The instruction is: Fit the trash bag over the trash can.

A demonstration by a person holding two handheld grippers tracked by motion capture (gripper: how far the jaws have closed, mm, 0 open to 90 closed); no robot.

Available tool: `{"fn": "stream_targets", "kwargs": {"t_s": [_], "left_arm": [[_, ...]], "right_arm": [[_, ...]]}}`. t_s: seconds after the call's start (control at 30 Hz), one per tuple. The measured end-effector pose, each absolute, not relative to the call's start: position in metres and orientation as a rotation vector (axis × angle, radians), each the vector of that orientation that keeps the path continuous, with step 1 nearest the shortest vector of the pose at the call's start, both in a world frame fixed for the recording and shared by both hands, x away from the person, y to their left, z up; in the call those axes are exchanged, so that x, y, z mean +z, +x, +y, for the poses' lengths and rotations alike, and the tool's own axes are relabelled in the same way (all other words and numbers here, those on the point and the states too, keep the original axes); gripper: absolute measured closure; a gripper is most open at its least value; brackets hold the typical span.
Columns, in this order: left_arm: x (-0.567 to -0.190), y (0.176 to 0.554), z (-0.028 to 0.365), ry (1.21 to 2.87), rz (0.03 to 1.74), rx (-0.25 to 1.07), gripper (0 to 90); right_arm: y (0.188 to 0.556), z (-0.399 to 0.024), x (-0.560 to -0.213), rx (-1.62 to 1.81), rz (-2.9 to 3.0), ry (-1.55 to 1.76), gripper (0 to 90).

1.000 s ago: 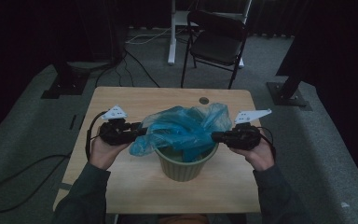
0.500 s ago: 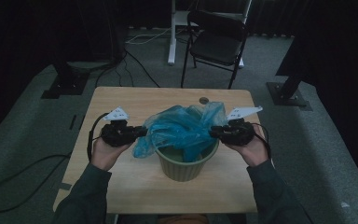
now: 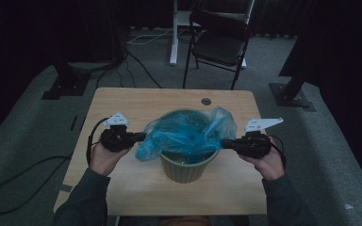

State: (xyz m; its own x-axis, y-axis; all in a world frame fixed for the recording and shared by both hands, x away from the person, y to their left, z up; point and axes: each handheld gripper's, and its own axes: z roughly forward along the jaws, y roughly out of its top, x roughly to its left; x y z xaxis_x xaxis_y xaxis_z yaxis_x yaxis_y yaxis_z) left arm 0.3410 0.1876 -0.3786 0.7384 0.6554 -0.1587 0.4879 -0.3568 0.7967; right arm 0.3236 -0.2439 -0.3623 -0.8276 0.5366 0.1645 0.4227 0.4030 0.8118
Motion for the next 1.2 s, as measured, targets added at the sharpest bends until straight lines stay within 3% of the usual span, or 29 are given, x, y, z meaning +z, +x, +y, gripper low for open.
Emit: {"fn": "stream_targets", "kwargs": {"t_s": [0.47, 1.2], "left_arm": [[-0.391, 0.335, 0.176, 2.045, 0.826, 0.143, 89.6], [-0.398, 0.332, 0.177, 2.046, 0.829, 0.118, 89.3]], "right_arm": [[0.318, -0.247, -0.386, 1.469, 2.661, 0.885, 90.0], [0.326, -0.231, -0.400, 1.414, 2.740, 0.871, 90.0]]}}
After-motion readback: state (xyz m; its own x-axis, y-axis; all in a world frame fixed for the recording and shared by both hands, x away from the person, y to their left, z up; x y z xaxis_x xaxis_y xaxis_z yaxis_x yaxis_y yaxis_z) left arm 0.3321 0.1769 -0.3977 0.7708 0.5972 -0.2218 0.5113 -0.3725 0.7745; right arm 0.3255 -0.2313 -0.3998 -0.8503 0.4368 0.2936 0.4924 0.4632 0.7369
